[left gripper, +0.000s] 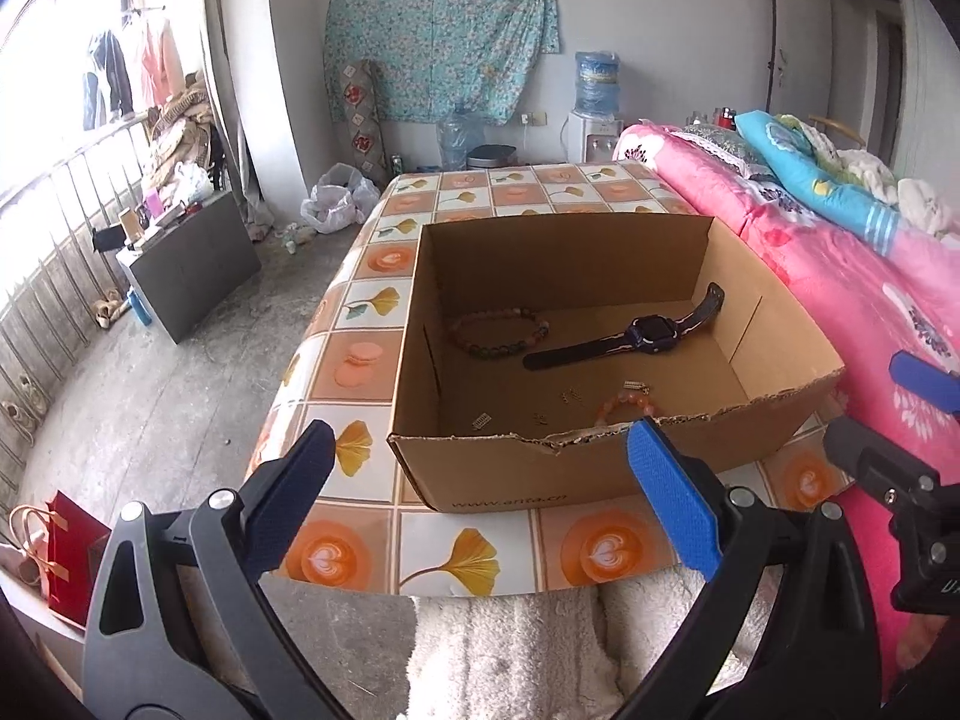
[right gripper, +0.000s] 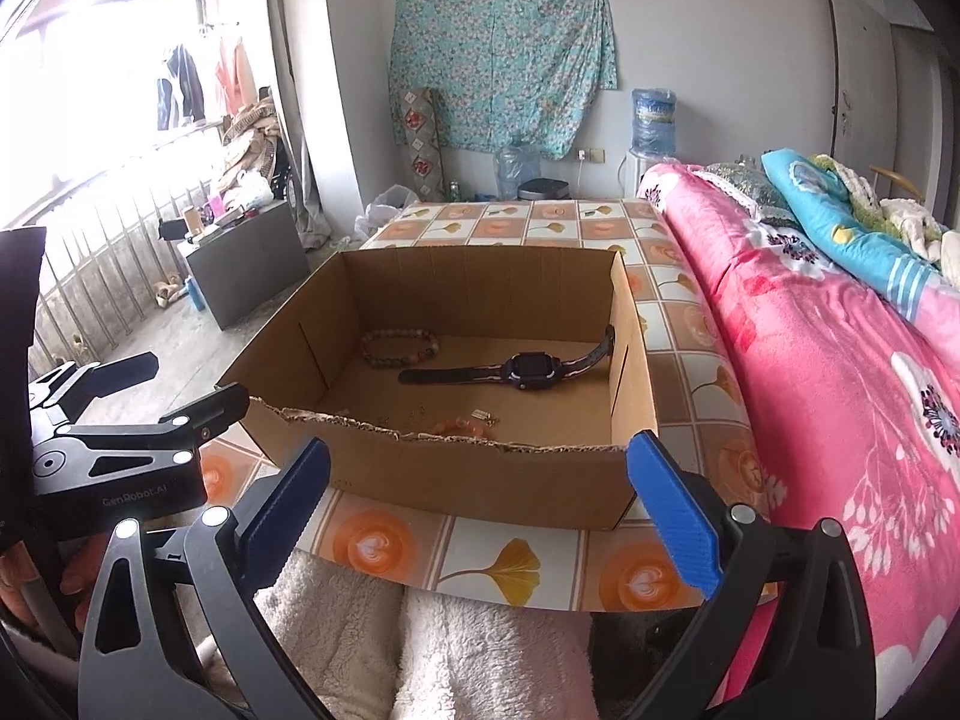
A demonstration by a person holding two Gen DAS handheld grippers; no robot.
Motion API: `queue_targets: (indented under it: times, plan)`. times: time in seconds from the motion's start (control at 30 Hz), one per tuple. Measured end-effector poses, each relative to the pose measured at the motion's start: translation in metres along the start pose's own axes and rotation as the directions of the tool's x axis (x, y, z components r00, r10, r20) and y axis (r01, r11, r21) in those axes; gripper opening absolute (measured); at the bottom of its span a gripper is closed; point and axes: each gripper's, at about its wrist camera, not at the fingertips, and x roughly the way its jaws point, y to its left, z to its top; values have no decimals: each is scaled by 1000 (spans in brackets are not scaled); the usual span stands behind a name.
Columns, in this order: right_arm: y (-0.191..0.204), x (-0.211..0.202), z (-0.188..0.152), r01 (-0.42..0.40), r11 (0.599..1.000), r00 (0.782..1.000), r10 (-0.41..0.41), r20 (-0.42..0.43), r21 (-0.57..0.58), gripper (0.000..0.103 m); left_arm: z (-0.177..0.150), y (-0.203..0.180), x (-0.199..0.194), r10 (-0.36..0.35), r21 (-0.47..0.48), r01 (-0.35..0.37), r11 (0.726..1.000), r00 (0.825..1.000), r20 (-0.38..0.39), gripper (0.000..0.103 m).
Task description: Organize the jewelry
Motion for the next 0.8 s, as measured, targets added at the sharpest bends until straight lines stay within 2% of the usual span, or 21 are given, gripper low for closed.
queue_targets:
  times: [0.13, 0.33, 0.57, 0.8]
  plan:
    - [-4, 9, -2, -17, 999, 997, 19, -70, 31, 97, -2, 3, 14, -9, -55, 4, 998, 996, -84, 94]
    - [-16, 28, -10, -25, 995, 983, 42, -176, 94, 97, -7, 5, 39, -27, -138, -4, 990, 975, -221, 94]
    - [-15, 51, -15, -15, 995, 967, 40, -253, 100, 97, -12, -9, 54, 12, -105, -46, 993, 955, -298, 94]
    - [-15, 69, -9, -11, 993, 954, 45, -298, 115, 97, -9, -10, 70, 38, -106, -78, 991, 940, -338, 94]
